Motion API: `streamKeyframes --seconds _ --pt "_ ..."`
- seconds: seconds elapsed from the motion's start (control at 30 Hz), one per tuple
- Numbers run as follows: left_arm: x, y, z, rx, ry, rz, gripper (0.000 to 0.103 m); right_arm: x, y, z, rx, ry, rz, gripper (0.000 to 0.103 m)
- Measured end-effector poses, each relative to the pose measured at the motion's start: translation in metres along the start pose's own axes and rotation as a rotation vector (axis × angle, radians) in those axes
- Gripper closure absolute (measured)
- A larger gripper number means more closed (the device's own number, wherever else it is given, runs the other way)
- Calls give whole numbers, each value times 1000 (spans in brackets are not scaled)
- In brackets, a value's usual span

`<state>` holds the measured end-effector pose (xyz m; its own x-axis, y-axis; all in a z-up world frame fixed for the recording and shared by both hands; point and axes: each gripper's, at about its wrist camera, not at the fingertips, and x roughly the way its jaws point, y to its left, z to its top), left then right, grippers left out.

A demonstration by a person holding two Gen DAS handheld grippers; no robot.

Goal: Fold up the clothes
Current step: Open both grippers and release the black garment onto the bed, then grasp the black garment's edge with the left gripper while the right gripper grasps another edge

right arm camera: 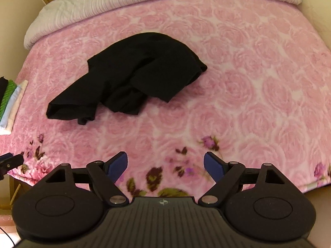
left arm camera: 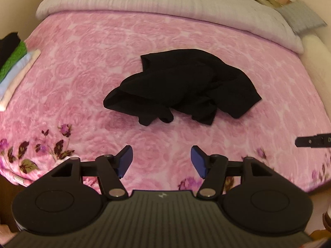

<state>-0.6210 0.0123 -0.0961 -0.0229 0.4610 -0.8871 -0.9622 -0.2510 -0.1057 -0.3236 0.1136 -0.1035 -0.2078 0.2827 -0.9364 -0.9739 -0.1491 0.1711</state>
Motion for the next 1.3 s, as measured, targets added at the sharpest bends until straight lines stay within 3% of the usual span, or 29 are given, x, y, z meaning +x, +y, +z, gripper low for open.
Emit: streamKeyframes --seconds 0.27,0.43,0.7,1.07,1.13,1.17,1.2,1.23,1.27,1.3 --pt "40 -4 38 -93 -2 58 44 44 -52 59 -6 48 3 20" --pt "67 0 50 -121 7 68 41 74 -77 78 -2 77 22 21" --pt "121 23 75 -89 12 73 40 130 -107 96 155 75 117 25" --pt "197 49 101 87 0 47 33 189 -116 114 394 -40 200 21" --pt "215 57 99 98 12 39 36 203 -120 116 473 -66 215 21" --pt "222 63 97 90 14 15 44 211 -123 116 515 -74 226 21" --pt "228 68 95 81 20 -14 69 217 -125 116 556 -86 245 21" --pt "234 73 95 69 35 -51 85 224 -128 116 597 -99 264 25" --pt "239 78 94 58 47 -84 101 230 -130 116 634 -111 283 52" --pt "236 80 96 59 41 -99 101 233 -129 119 641 -122 301 85"
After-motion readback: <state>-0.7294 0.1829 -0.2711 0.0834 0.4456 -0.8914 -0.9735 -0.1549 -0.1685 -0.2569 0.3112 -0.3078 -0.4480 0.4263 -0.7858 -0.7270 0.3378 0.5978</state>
